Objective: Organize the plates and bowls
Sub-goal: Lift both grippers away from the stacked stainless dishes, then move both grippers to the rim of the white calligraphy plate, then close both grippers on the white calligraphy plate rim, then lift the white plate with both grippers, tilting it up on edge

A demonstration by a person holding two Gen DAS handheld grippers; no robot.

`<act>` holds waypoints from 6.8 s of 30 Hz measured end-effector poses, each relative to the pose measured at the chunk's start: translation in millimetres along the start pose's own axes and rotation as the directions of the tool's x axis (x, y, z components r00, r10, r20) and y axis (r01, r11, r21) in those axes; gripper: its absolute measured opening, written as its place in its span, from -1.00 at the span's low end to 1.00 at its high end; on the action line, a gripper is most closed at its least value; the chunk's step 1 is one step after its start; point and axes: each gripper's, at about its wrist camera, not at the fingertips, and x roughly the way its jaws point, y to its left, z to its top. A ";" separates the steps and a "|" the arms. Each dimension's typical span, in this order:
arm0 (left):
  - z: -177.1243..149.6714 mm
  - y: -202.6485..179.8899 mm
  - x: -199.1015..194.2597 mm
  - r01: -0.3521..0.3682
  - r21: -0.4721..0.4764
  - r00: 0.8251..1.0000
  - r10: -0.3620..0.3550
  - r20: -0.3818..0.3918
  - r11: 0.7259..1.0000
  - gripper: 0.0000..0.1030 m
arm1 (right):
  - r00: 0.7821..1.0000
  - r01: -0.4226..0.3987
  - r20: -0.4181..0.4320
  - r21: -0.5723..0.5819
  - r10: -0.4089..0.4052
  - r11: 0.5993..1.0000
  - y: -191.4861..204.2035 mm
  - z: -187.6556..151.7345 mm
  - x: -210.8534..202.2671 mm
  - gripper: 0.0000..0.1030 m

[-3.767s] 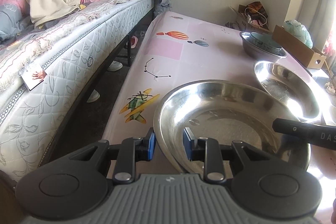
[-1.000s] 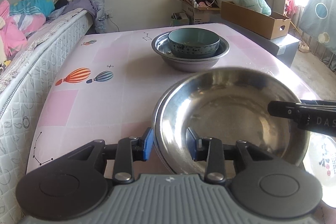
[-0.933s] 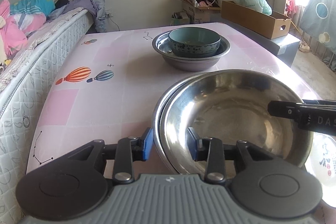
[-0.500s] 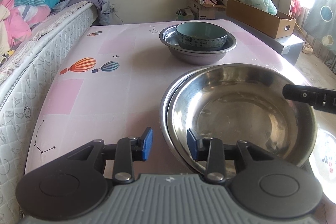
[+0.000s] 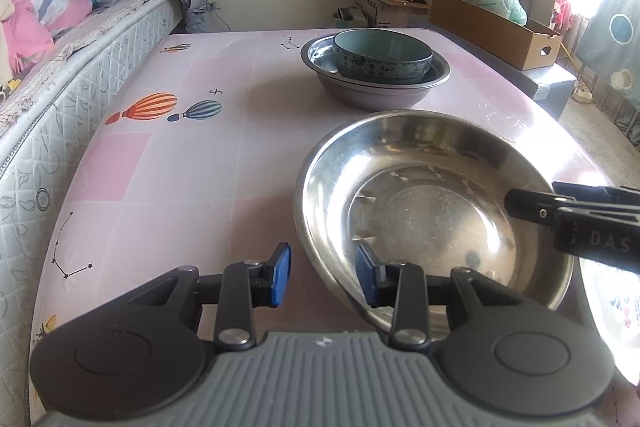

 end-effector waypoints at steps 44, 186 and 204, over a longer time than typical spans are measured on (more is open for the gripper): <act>-48.6 -86.5 -78.7 0.137 0.037 0.991 -0.136 -0.009 0.990 0.53 | 0.988 -0.113 0.148 0.478 0.046 0.871 -141.8 -89.2 -163.6 0.34; -71.3 -85.9 -57.7 0.207 0.007 0.971 -0.204 -0.123 0.978 -0.20 | 0.998 -0.040 -0.026 0.282 0.050 0.959 -95.6 -121.4 -119.9 -0.67; -71.4 -89.9 -63.4 0.157 0.004 0.980 -0.155 -0.126 0.988 -0.24 | 1.000 -0.020 -0.019 0.263 0.025 0.965 -89.1 -119.9 -122.3 -0.65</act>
